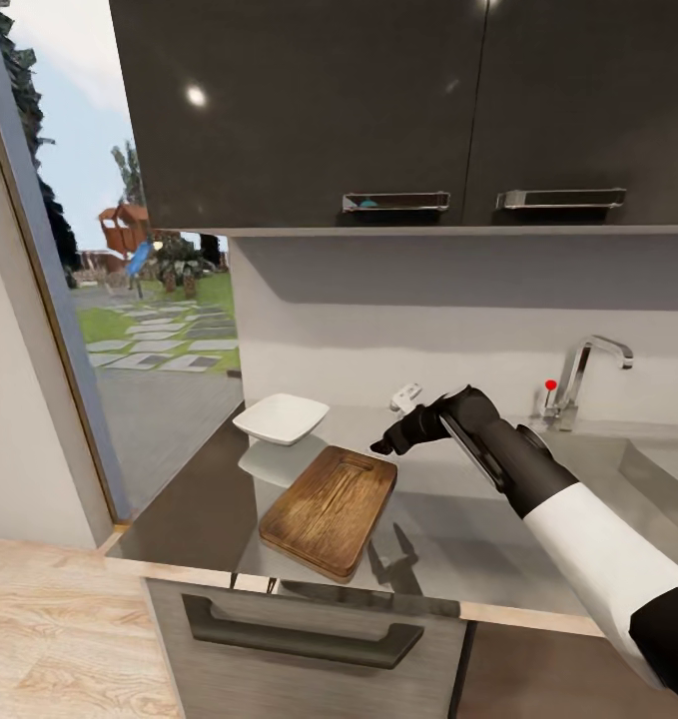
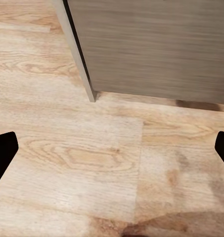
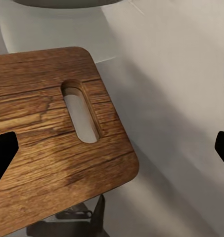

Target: In the kitchen, take the Vidalia onion out of the sink, dice it on the chopping board with the paring knife, put the diced onion into the bowl on the countertop, then place both the paring knife and the chopping board into the sink.

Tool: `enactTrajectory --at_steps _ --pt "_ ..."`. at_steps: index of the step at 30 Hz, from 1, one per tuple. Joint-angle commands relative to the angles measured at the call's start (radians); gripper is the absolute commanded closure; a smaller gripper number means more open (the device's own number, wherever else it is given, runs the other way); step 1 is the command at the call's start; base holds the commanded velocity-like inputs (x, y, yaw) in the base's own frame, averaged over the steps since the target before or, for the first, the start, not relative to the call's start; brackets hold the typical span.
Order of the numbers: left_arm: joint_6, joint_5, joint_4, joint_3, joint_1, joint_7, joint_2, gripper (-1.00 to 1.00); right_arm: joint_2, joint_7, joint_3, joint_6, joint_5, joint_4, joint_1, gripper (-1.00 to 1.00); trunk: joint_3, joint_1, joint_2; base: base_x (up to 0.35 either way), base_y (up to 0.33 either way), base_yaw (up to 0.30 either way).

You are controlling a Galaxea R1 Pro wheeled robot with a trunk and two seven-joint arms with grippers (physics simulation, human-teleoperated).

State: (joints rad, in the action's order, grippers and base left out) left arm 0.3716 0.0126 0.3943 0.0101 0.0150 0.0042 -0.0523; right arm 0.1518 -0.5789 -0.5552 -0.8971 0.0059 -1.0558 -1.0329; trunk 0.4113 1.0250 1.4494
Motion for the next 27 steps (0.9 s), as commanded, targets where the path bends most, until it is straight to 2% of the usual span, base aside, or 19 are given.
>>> enactTrajectory --at_steps 1,7,15,22,27 --pt "0.001 0.001 0.001 0.0 0.0 0.0 0.0 -1.0 0.001 -0.002 -0.002 -0.004 0.001 -0.001 -0.001 -1.0 0.001 0.0 0.001 0.0 0.0 0.0" --pt "0.001 0.001 0.001 0.001 0.0 0.0 0.0 -1.0 0.001 -0.005 -0.002 -0.003 0.0 -0.003 -0.001 -1.0 0.001 0.0 0.001 0.0 -0.001 0.0" --pt "0.0 0.001 0.001 0.001 0.0 0.0 0.0 -1.0 0.002 -0.101 -0.001 0.011 0.007 -0.006 -0.001 -1.0 0.001 0.0 0.001 0.104 -0.118 0.0" --pt "0.0 0.001 0.001 0.001 0.0 0.0 0.0 -1.0 0.003 -0.109 0.0 0.014 0.008 -0.006 -0.001 -1.0 0.001 0.0 0.001 0.193 -0.2 0.0" --pt "0.001 0.001 0.001 0.001 0.0 0.0 0.0 -1.0 0.004 -0.111 0.001 0.015 0.009 -0.006 -0.001 -1.0 0.001 0.0 0.001 0.065 -0.069 0.0"
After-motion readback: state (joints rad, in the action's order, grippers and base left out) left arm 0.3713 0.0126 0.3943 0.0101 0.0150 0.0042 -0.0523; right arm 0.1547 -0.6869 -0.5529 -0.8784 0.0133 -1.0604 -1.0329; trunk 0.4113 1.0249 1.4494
